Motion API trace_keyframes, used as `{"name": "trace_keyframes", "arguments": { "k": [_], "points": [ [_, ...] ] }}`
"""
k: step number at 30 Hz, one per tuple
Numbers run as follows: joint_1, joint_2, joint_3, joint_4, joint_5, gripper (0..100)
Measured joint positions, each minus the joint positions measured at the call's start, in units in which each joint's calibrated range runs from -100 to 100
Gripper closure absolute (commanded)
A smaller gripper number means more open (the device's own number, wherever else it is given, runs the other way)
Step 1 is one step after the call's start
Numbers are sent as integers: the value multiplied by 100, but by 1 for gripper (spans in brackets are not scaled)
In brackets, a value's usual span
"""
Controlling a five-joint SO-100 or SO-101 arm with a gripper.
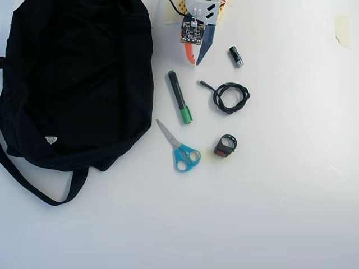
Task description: Put the bike light into the black bag
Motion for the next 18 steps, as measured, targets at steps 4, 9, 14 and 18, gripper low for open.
{"name": "trace_keyframes", "arguments": {
  "k": [4, 9, 14, 18],
  "points": [
    [-169, 565, -338, -850, 10, 97],
    [-470, 1279, -873, -2190, -10, 98],
    [-580, 2175, -1195, -4010, -10, 98],
    [-720, 3113, -1313, -5771, -10, 98]
  ]
}}
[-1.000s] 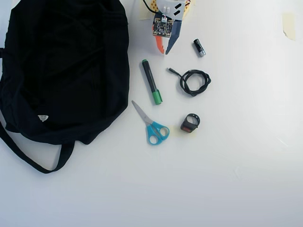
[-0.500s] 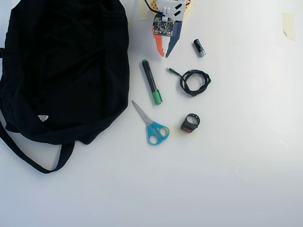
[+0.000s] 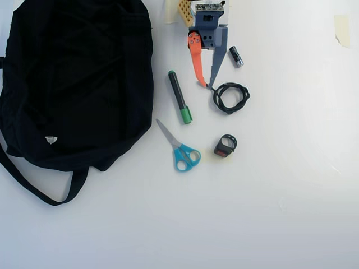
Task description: Put the bike light into the black bag
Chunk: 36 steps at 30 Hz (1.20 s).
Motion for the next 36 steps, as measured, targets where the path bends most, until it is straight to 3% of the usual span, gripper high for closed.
{"name": "trace_keyframes", "arguments": {
  "k": [7, 17, 29, 36],
  "points": [
    [-110, 2051, -794, -2516, 0, 98],
    [-103, 4575, -3719, -2722, 0, 98],
    [169, 6501, -7964, 318, 0, 98],
    [169, 6775, -8577, 661, 0, 98]
  ]
}}
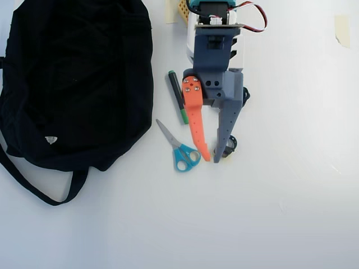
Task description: Put the bike light into the black bag
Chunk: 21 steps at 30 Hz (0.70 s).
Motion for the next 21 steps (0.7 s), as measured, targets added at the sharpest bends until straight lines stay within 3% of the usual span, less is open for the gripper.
{"name": "trace_keyframes", "arguments": {
  "k": [16, 21],
  "points": [
    [-147, 8, 149, 361, 15, 98],
    [-147, 8, 149, 1245, 15, 98]
  ]
}}
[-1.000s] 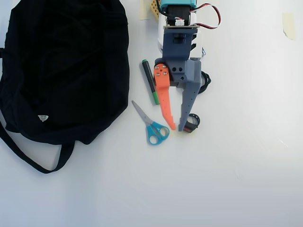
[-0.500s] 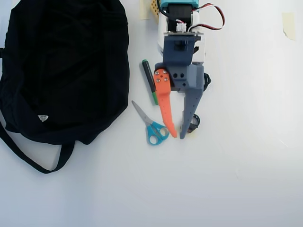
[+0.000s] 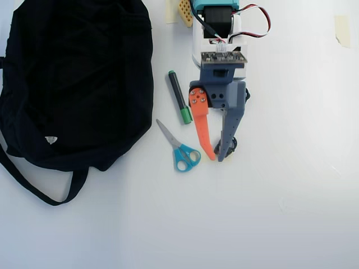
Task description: Put the bike light into the black bag
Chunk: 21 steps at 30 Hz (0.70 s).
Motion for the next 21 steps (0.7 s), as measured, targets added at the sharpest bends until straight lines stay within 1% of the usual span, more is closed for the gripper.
{"name": "trace_keyframes", "arguments": {
  "k": [10, 14, 21],
  "points": [
    [-140, 0, -236, 2482, 0, 98],
    [-213, -50, -440, 3263, 24, 98],
    [-448, -274, -456, 4680, 508, 98]
  ]
}}
